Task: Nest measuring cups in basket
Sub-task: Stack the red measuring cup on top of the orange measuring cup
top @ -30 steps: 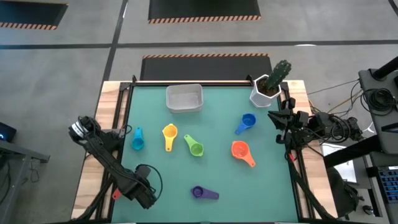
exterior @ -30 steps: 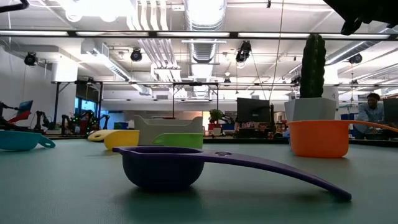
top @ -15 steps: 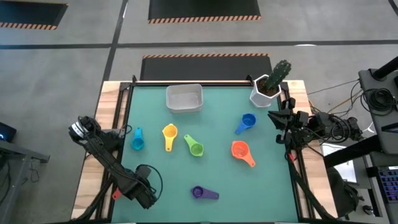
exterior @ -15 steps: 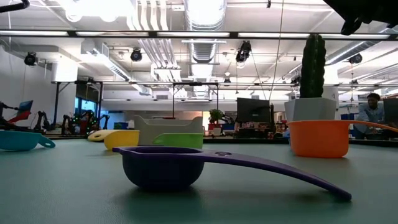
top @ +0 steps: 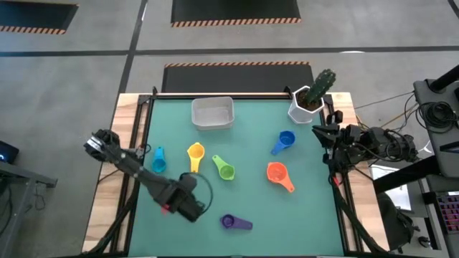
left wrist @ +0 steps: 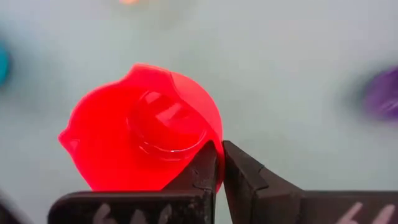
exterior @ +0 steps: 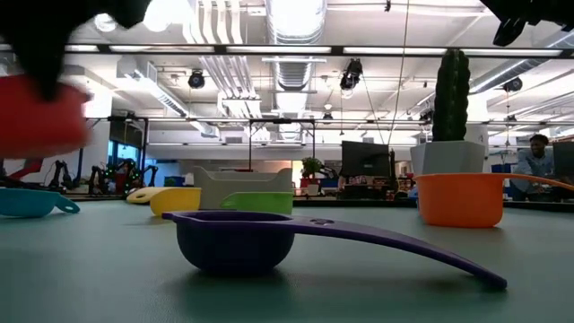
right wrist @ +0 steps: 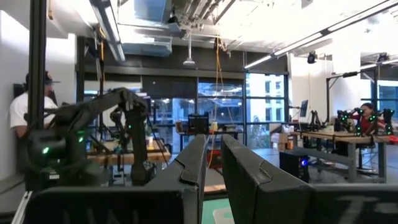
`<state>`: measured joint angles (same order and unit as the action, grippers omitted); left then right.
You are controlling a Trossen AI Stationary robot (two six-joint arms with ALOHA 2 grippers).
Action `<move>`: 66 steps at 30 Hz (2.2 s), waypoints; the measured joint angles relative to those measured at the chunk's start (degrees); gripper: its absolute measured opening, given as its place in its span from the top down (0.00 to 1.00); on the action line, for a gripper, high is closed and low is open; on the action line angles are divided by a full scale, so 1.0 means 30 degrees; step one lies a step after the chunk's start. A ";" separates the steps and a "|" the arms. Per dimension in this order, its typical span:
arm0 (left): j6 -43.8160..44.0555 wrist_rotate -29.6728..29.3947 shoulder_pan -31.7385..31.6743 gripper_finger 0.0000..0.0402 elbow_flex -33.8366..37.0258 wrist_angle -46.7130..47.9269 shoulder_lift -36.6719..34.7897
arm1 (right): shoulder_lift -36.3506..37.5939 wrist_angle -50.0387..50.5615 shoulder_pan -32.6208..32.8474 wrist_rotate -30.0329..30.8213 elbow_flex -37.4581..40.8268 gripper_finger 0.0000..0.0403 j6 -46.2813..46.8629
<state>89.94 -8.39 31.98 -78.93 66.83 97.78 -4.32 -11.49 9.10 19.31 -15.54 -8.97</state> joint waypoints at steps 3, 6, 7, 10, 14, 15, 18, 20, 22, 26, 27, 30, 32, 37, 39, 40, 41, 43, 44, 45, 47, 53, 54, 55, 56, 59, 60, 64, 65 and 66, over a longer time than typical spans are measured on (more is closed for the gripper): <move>-0.2011 -0.1463 -0.1258 1.00 -0.1439 -0.0279 0.0000 | 0.0000 0.0378 0.0000 -0.0082 -0.0315 0.91 0.0022; -0.4062 -0.2293 -0.2427 1.00 -0.2739 -0.1052 0.0162 | 0.0000 0.1155 0.0000 -0.0124 -0.0767 0.91 0.0503; -0.4852 -0.2427 -0.2802 1.00 -0.3151 -0.1478 0.0343 | 0.0000 0.1504 0.0000 -0.0125 -0.0964 0.91 0.0632; -0.7191 -0.2598 -0.3671 1.00 -0.4274 -0.2538 0.1131 | 0.0000 0.2834 0.0000 -0.0390 -0.1535 0.91 0.0981; -1.0188 -0.2601 -0.4579 1.00 -0.6031 -0.4002 0.2648 | 0.0002 0.3805 0.0000 -0.3009 -0.2202 0.91 0.0979; -1.0988 -0.2603 -0.4753 1.00 -0.6562 -0.4269 0.3119 | 0.0024 0.3811 0.0000 -0.3879 -0.2306 0.91 0.0976; -1.3341 -0.2598 -0.5196 1.00 -0.8517 -0.4867 0.4690 | 0.0044 0.3810 0.0000 -0.6183 -0.2581 0.91 0.0883; -1.4792 -0.2598 -0.5433 1.00 -1.0130 -0.4796 0.5816 | 0.0044 0.3811 0.0007 -0.6595 -0.2707 0.91 0.1181; -1.6183 -0.2587 -0.5619 1.00 -1.1825 -0.4781 0.6987 | 0.0044 0.3833 0.0007 -0.6586 -0.2743 0.91 0.1455; -1.8616 -0.2569 -0.5851 1.00 -1.5329 -0.4303 0.9249 | 0.0044 0.3920 0.0007 -0.6586 -0.2743 0.91 0.1668; -1.9095 -0.2576 -0.5900 1.00 -1.6166 -0.3979 0.9801 | 0.0044 0.3913 0.0007 -0.6586 -0.2743 0.91 0.1753; -2.0051 -0.2583 -0.6027 1.00 -1.8660 -0.2930 1.1405 | 0.0044 0.3921 0.0007 -0.6586 -0.2743 0.91 0.1843; -2.0408 -0.2513 -0.6139 1.00 -1.8209 -0.3623 1.1603 | 0.0044 0.3925 0.0007 -0.6586 -0.2743 0.91 0.2006; -1.9653 -0.2849 -0.6387 1.00 -1.6675 -0.3649 1.1468 | 0.0058 0.4106 0.0007 -0.6590 -0.2743 0.91 0.2058; -1.9669 -0.3020 -0.6433 1.00 -1.6557 -0.4327 1.1511 | 0.0051 0.4075 0.0007 -0.6573 -0.2743 0.91 0.2104; -1.9733 -0.3048 -0.6463 1.00 -1.6523 -0.5024 1.1519 | 0.0051 0.4087 0.0007 -0.6554 -0.2743 0.91 0.2098; -1.9800 -0.3052 -0.6460 1.00 -1.6441 -0.5606 1.1526 | 0.0051 0.4087 0.0007 -0.6513 -0.2743 0.91 0.2091; -1.9904 -0.3062 -0.6483 1.00 -1.6187 -0.6372 1.1526 | 0.0051 0.4086 0.0007 -0.6436 -0.2743 0.91 0.2093; -1.9975 -0.3062 -0.6524 1.00 -1.6063 -0.6756 1.1540 | 0.0051 0.4095 0.0007 -0.6433 -0.2736 0.91 0.2096; -2.0045 -0.3049 -0.6532 1.00 -1.5959 -0.6961 1.1563 | 0.0051 0.4095 0.0007 -0.6433 -0.2736 0.91 0.2091; -2.0176 -0.3057 -0.6568 1.00 -1.5801 -0.7193 1.1577 | 0.0051 0.4095 0.0007 -0.6433 -0.2736 0.91 0.2096; -2.0449 -0.3057 -0.6626 0.98 -1.5245 -0.8751 1.1591 | 0.0051 0.4150 0.0007 -0.6433 -0.2736 0.91 0.2127; -2.0537 -0.3064 -0.6635 0.97 -1.5201 -0.8970 1.1591 | 0.0051 0.4164 0.0007 -0.6433 -0.2736 0.91 0.2127; -2.0627 -0.3064 -0.6641 0.97 -1.5132 -0.9210 1.1591 | 0.0051 0.4168 0.0007 -0.6433 -0.2735 0.91 0.2122; -2.0685 -0.3057 -0.6656 0.97 -1.5065 -0.9434 1.1591 | 0.0051 0.4168 0.0007 -0.6432 -0.2736 0.91 0.2127; -2.0757 -0.3042 -0.6725 0.96 -1.4580 -1.0121 1.1591 | 0.0051 0.4168 0.0007 -0.6427 -0.2728 0.91 0.2127; -2.0764 -0.3038 -0.6757 0.96 -1.4357 -1.0452 1.1591 | 0.0051 0.4168 0.0007 -0.6433 -0.2728 0.91 0.2127; -2.0762 -0.3036 -0.6839 0.96 -1.4094 -1.0811 1.1591 | 0.0051 0.4175 0.0007 -0.6431 -0.2728 0.91 0.2135; -2.0762 -0.3049 -0.6854 0.96 -1.4094 -1.0893 1.1596 | 0.0051 0.4175 0.0007 -0.6426 -0.2728 0.91 0.2135; -2.0762 -0.3049 -0.6880 0.96 -1.4094 -1.1068 1.1642 | 0.0051 0.4174 0.0007 -0.6426 -0.2728 0.90 0.2135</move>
<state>27.66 -17.54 11.34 -121.21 33.63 132.70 -4.16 1.04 9.13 0.03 -23.73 -2.57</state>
